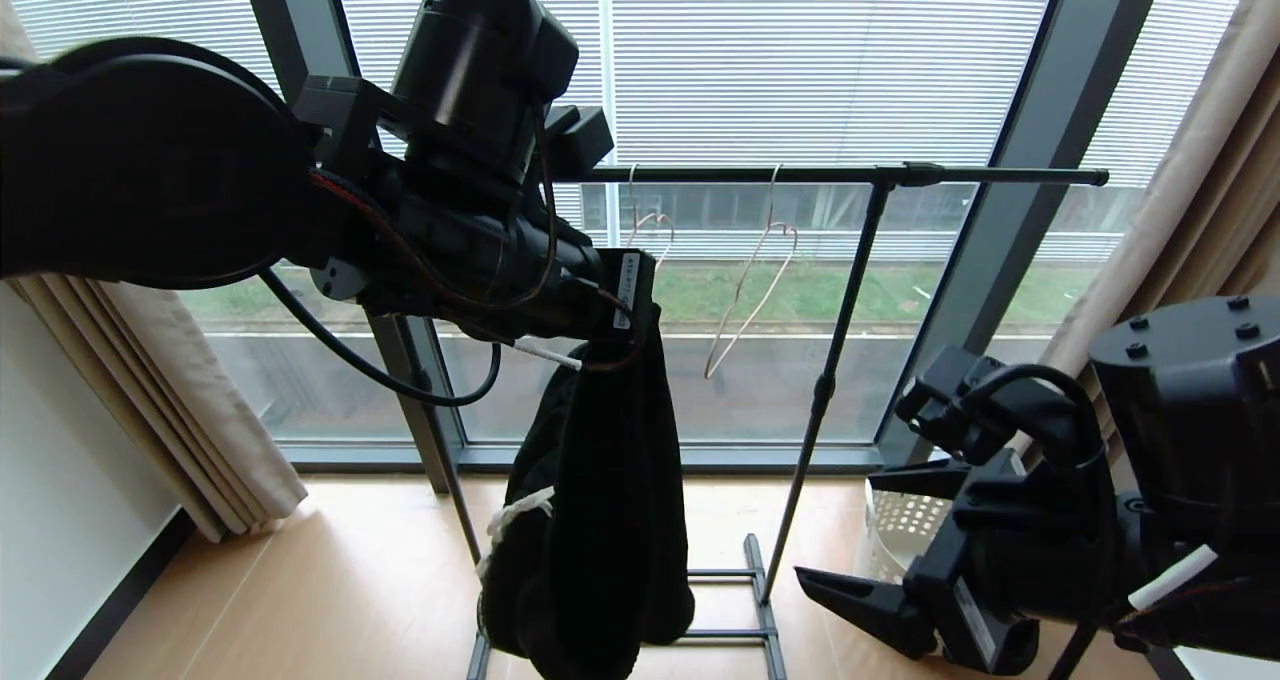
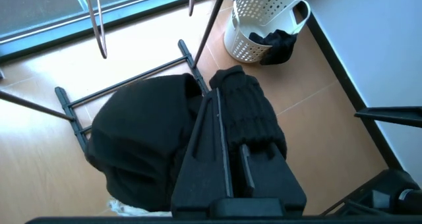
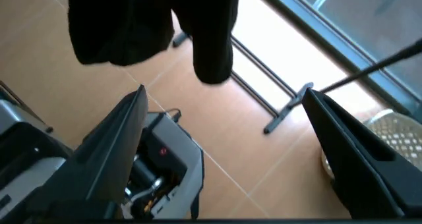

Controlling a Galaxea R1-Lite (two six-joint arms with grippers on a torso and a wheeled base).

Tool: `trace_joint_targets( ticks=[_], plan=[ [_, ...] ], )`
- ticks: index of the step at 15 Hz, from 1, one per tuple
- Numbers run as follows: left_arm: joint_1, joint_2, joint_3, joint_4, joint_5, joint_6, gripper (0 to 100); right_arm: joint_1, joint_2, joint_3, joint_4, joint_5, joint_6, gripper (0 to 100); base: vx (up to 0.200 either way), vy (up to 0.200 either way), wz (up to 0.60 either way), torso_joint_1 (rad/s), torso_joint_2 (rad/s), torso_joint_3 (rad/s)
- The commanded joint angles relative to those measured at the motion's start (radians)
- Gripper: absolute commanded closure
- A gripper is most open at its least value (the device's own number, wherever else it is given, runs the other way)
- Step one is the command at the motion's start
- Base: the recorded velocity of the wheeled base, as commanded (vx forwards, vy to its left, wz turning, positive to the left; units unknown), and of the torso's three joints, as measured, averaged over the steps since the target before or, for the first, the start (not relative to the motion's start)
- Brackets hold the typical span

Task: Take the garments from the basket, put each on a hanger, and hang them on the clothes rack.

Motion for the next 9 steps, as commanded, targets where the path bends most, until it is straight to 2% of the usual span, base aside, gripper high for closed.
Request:
trace_joint_targets(
  ticks=[1,3,5,7,9],
  plan=[
    [-0.004,-0.005,0.001,0.0,0.0,0.002,100,0.037,0.079,-0.118,-0.039,0.008,-0.001,0,0.0,0.0,0.0,0.0,0.0,0.0],
    [-0.004,-0.007,0.001,0.0,0.0,0.011,100,0.066,0.144,-0.225,-0.039,0.002,0.001,0,0.0,0.0,0.0,0.0,0.0,0.0],
    [-0.009,-0.005,0.001,0.0,0.0,0.014,100,0.074,0.222,-0.32,-0.039,-0.044,0.016,0,0.0,0.0,0.0,0.0,0.0,0.0],
    [-0.013,-0.005,0.001,0.0,0.0,0.025,100,0.066,0.283,-0.371,-0.039,-0.057,0.039,0,0.0,0.0,0.0,0.0,0.0,0.0],
    [-0.013,-0.005,0.001,-0.001,0.0,0.028,100,0.052,0.314,-0.369,-0.039,-0.057,0.041,0,0.0,0.0,0.0,0.0,0.0,0.0]
  ],
)
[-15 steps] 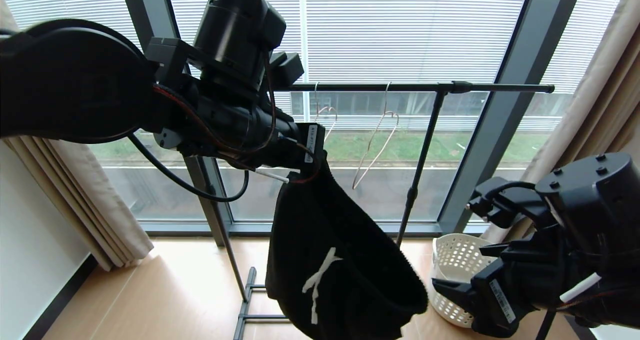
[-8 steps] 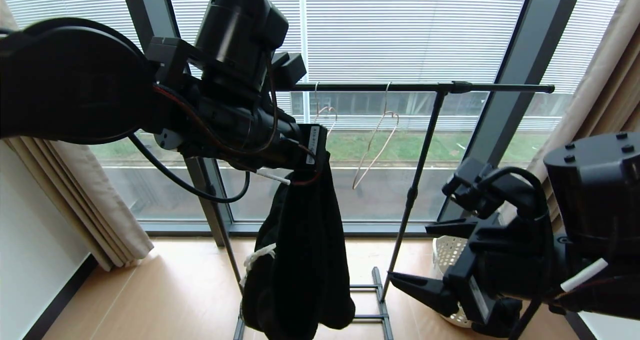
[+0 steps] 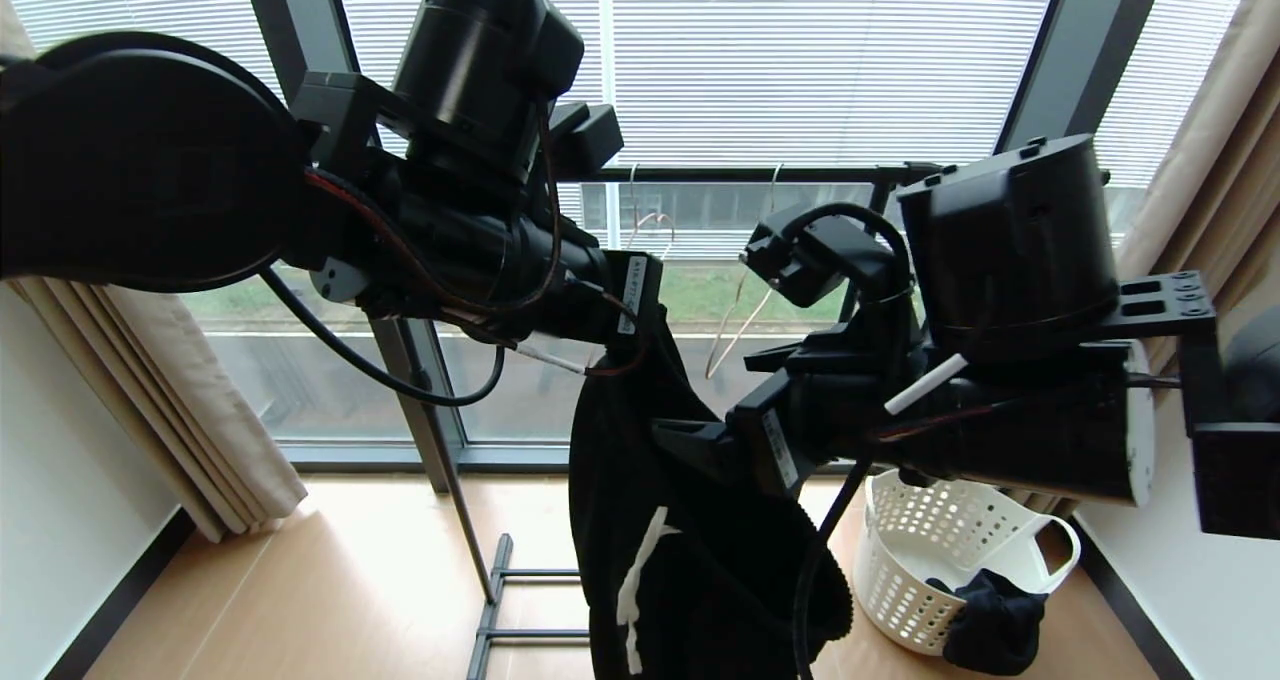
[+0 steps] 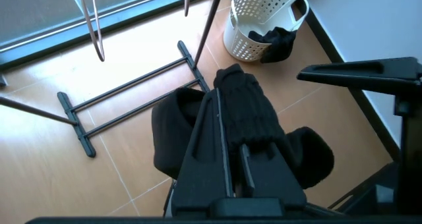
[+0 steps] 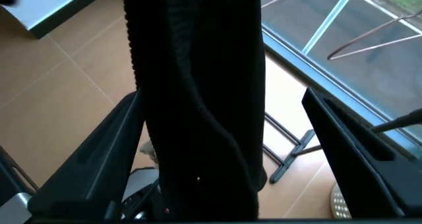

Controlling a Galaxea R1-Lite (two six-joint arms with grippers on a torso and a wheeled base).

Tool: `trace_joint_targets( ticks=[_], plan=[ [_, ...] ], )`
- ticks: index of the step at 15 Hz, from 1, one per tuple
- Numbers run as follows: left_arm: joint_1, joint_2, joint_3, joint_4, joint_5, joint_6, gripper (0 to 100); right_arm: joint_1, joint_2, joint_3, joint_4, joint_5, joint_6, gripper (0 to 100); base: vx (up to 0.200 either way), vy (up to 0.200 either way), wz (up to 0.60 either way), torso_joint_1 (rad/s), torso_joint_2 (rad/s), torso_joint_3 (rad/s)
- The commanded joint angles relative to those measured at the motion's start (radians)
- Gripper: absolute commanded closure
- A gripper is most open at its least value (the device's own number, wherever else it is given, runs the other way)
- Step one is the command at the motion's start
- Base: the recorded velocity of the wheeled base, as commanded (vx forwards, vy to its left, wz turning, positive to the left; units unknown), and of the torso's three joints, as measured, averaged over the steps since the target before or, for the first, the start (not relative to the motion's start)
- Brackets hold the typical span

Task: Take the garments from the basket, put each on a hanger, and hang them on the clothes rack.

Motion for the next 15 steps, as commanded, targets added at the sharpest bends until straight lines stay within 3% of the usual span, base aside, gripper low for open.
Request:
trace_joint_targets(
  ticks=[1,5,15],
  plan=[
    [0.0,-0.001,0.0,-0.001,0.0,0.0,100,-0.009,0.069,-0.008,0.001,0.0,0.002,0,0.0,0.0,0.0,0.0,0.0,0.0],
    [0.0,-0.001,0.003,-0.001,-0.001,0.0,100,-0.073,0.078,0.06,-0.001,0.012,0.016,0,0.0,0.0,0.0,0.0,0.0,0.0],
    [0.006,-0.027,0.028,-0.001,-0.004,0.001,100,-0.075,0.084,0.281,-0.133,0.013,0.018,0,0.0,0.0,0.0,0.0,0.0,0.0]
  ],
)
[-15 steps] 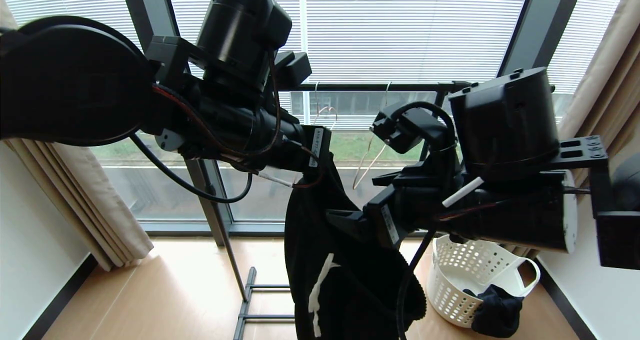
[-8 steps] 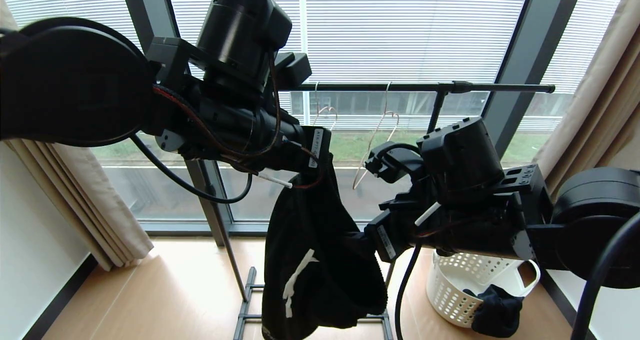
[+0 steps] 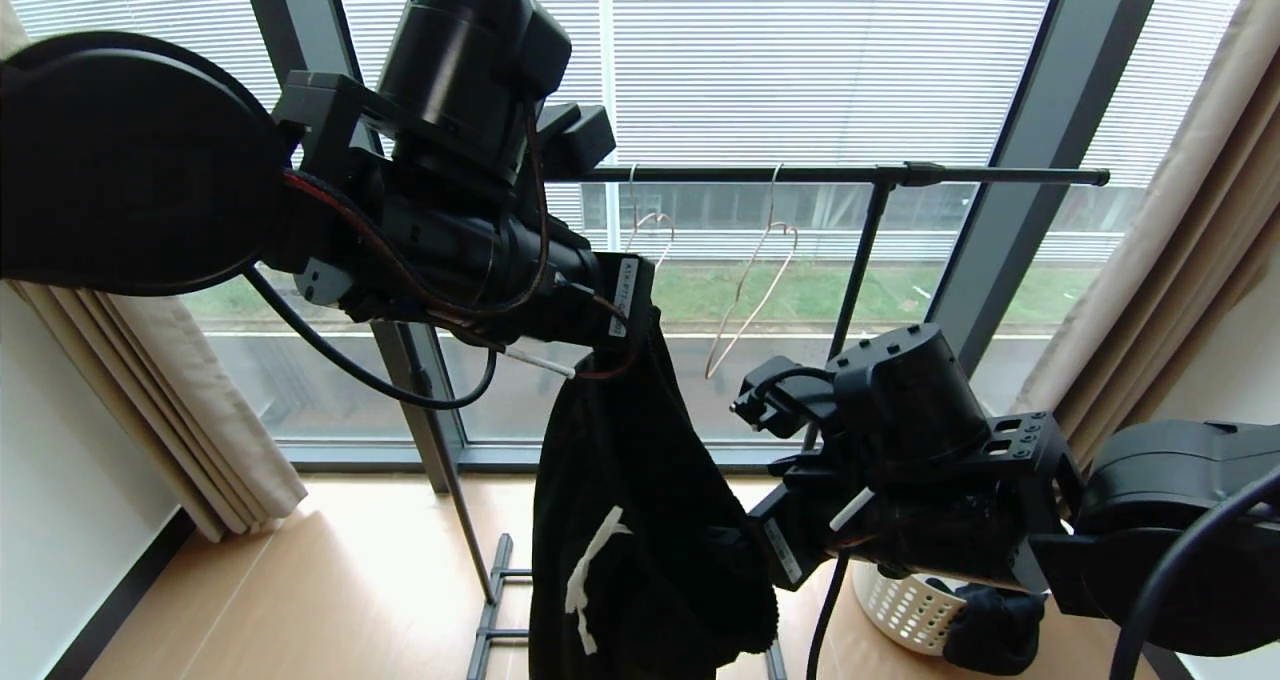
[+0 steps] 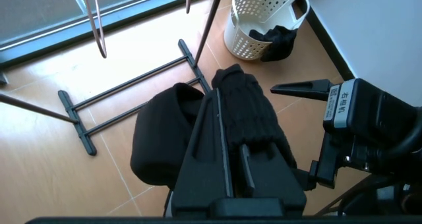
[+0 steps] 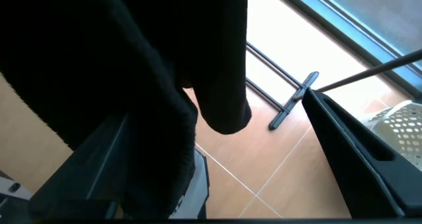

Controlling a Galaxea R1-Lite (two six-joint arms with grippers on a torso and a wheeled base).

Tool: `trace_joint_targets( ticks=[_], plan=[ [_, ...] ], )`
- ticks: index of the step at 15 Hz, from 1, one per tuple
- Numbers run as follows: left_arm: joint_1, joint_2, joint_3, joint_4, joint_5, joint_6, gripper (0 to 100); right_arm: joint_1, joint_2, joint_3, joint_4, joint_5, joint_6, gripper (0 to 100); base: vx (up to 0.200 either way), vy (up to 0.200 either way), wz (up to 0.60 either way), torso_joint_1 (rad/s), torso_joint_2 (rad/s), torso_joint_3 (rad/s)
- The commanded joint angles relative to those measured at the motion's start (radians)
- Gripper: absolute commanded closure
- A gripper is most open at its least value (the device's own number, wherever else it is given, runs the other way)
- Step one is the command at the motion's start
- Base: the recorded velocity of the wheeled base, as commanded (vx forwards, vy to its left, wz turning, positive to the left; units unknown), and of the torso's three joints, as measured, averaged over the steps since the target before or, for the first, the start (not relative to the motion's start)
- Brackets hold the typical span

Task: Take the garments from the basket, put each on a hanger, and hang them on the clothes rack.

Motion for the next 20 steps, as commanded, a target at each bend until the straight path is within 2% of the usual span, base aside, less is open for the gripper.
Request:
trace_joint_targets(
  ticks=[1,6,7,12,17,19,20],
  plan=[
    [0.004,-0.016,0.008,0.0,0.001,0.0,100,-0.001,-0.015,0.039,-0.001,0.001,0.0,0,0.0,0.0,0.0,0.0,0.0,0.0],
    [0.004,-0.019,0.015,0.0,-0.001,0.003,100,-0.001,-0.029,0.074,-0.029,0.021,-0.002,0,0.0,0.0,0.0,0.0,0.0,0.0],
    [0.004,-0.019,0.015,-0.001,-0.001,0.003,100,-0.001,-0.029,0.08,-0.03,0.021,-0.002,100,0.0,0.0,0.0,0.0,0.0,0.0],
    [0.004,-0.026,0.034,0.0,-0.004,0.003,100,-0.014,-0.038,0.134,-0.078,0.038,0.0,100,0.0,0.0,0.0,0.0,0.0,0.0],
    [0.004,-0.042,0.061,-0.001,-0.004,0.003,100,-0.022,-0.038,0.135,-0.095,0.052,0.018,100,0.0,0.0,0.0,0.0,0.0,0.0],
    [0.006,-0.054,0.077,0.0,-0.006,0.008,100,-0.028,-0.047,0.125,-0.107,0.044,0.049,100,0.0,0.0,0.0,0.0,0.0,0.0],
    [0.006,-0.074,0.11,0.0,-0.009,0.034,100,-0.054,-0.061,0.122,-0.124,0.042,0.077,100,0.0,0.0,0.0,0.0,0.0,0.0]
  ],
)
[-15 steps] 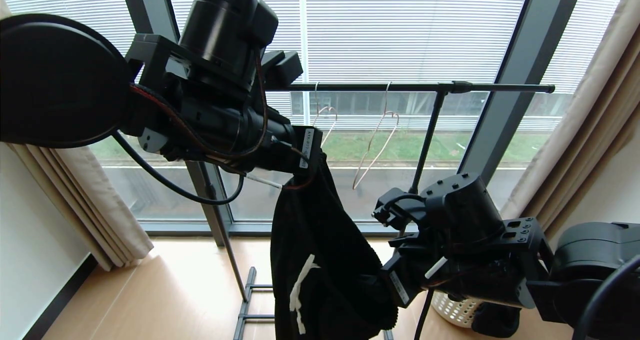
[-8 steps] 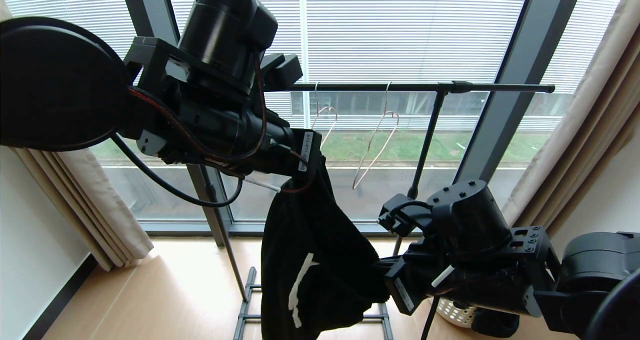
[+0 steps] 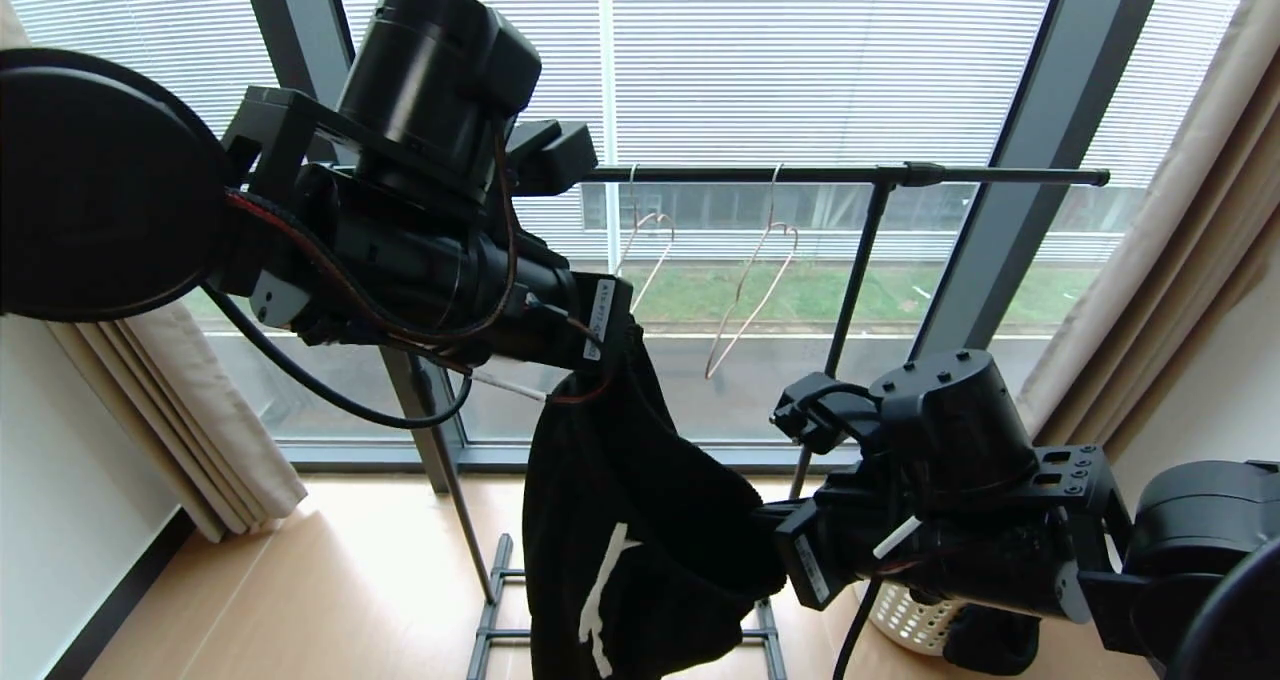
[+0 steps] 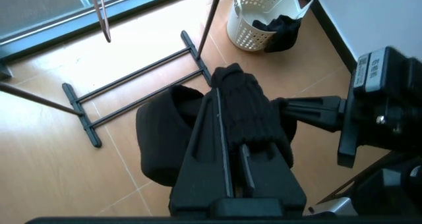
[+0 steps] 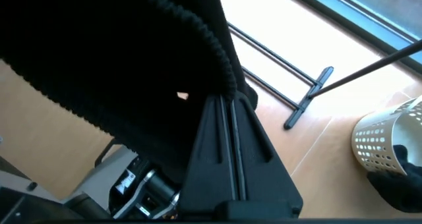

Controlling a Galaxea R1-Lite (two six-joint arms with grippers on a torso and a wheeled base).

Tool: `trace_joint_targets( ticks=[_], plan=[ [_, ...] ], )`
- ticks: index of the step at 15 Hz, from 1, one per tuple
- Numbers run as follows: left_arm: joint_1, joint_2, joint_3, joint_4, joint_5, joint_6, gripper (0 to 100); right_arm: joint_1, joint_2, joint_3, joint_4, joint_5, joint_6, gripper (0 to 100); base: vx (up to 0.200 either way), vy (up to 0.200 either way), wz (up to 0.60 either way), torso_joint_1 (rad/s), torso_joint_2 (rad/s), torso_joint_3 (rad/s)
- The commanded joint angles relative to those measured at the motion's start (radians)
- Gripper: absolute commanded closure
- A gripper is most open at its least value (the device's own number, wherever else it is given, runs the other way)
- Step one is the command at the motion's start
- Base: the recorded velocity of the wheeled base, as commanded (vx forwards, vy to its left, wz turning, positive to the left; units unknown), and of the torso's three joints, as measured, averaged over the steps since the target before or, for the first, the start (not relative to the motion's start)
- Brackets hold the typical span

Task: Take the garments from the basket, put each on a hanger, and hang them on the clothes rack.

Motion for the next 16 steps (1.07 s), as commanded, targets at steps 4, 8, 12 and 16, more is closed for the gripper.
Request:
trace_joint_targets(
  ticks=[4,8,12,16],
  plan=[
    [0.01,-0.065,0.158,-0.004,-0.003,0.068,100,-0.08,-0.037,-0.051,-0.006,-0.006,0.067,100,0.0,0.0,0.0,0.0,0.0,0.0],
    [0.01,-0.13,0.325,-0.051,-0.004,0.105,0,-0.103,-0.084,-0.092,0.003,-0.013,0.103,100,0.0,0.0,0.0,0.0,0.0,0.0],
    [0.016,-0.236,0.525,-0.145,-0.104,0.157,0,-0.153,-0.165,-0.06,0.0,-0.013,0.113,100,0.0,0.0,0.0,0.0,0.0,0.0],
    [0.082,-0.24,0.643,-0.333,-0.136,0.191,0,-0.247,-0.258,0.061,0.0,-0.016,0.093,100,0.0,0.0,0.0,0.0,0.0,0.0]
  ],
)
